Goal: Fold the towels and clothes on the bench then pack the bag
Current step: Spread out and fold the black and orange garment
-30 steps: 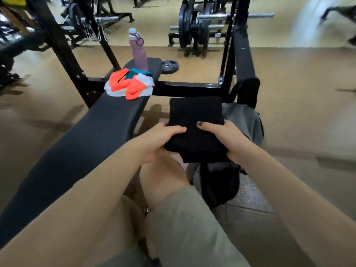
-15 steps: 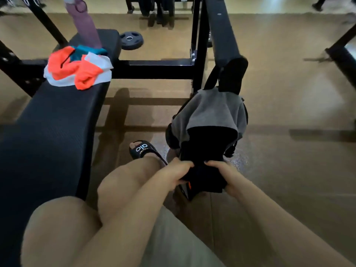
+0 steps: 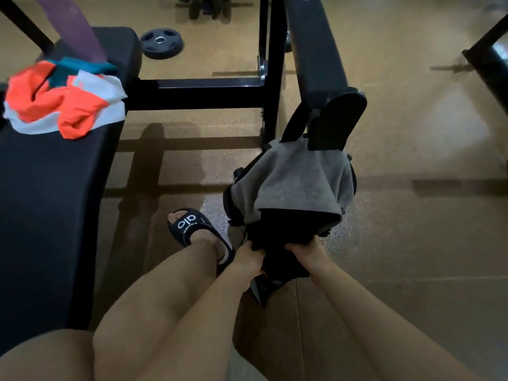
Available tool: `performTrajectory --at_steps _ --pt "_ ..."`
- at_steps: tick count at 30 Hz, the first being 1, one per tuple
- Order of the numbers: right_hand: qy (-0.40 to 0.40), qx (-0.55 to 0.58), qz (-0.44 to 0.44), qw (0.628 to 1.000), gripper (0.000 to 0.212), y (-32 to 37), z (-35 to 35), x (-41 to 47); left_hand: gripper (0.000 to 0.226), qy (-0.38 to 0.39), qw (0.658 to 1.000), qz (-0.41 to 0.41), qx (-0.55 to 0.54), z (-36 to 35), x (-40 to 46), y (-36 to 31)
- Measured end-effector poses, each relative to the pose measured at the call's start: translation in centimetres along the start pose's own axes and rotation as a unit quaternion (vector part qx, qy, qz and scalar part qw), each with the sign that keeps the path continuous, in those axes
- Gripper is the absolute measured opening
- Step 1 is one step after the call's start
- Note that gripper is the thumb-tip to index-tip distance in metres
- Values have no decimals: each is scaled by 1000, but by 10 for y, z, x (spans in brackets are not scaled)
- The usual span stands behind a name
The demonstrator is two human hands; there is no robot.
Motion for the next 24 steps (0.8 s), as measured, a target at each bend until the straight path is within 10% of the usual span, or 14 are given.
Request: performTrajectory --at_steps 11,15,24 --pt "-14 -69 -59 996 40 -2 -2 -2 44 2 997 -3 80 8 11 5" --pt "-16 -194 -36 980 46 5 1 -9 8 17 972 -7 236 13 4 4" --pt "68 -326 -10 943 62 5 -7 -57 38 -41 891 -159 424 35 -85 -99"
Point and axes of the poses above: each hand's wrist, its own x-axis towards the middle knuckle, its own z-axis out of the back of the hand, y = z × x, the point moved 10 cm from there along x, towards the middle knuckle, and after that the axes turned 2 degrees about -x, right-handed, at the moved point
